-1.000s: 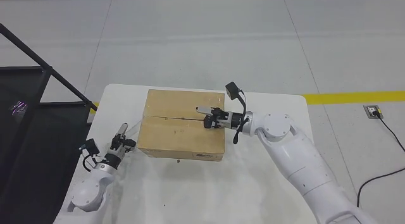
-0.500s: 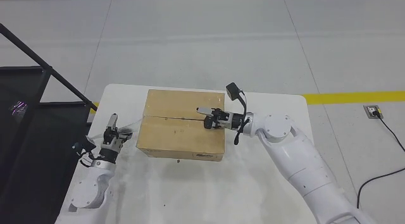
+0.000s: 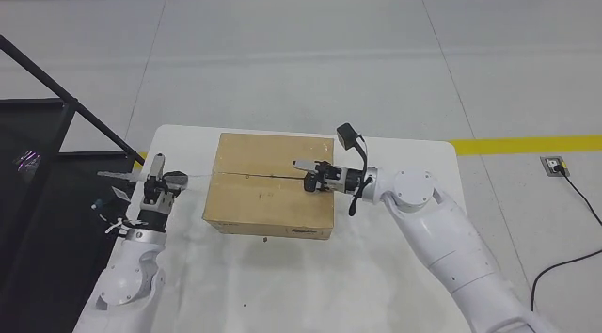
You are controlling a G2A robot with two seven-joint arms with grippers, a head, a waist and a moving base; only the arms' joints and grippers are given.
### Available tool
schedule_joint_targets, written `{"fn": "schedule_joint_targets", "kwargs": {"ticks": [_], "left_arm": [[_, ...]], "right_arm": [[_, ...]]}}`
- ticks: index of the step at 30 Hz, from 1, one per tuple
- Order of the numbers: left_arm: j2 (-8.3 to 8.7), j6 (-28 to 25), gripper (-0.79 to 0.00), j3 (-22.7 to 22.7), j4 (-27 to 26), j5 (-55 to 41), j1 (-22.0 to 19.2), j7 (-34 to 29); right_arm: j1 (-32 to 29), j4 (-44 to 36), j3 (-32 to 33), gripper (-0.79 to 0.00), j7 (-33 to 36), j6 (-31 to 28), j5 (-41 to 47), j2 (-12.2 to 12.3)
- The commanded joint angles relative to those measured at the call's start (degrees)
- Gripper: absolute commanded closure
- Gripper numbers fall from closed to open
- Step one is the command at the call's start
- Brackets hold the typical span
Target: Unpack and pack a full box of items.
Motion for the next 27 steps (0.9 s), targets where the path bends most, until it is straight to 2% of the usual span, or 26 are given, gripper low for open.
{"fn": "schedule_joint_targets", "kwargs": {"ticks": [1,17,27], "left_arm": [[-0.03,0.2,-0.785,-0.1,-0.5,0.5,-0.1,0.0],[-0.56,0.5,-0.785,1.3,-4.4,8.7,-1.2,2.0],[-1.22,0.9,-0.785,5.0,-6.0,17.1,-2.1,4.1]], "right_arm": [[-0.1,-0.1,0.1,-0.785,0.1,0.0,-0.1,0.0],[-1.2,-1.3,1.0,-0.785,0.6,-0.3,-0.4,0.3],[-1.3,-0.7,1.5,-0.785,1.0,-0.9,-0.2,0.5]]}}
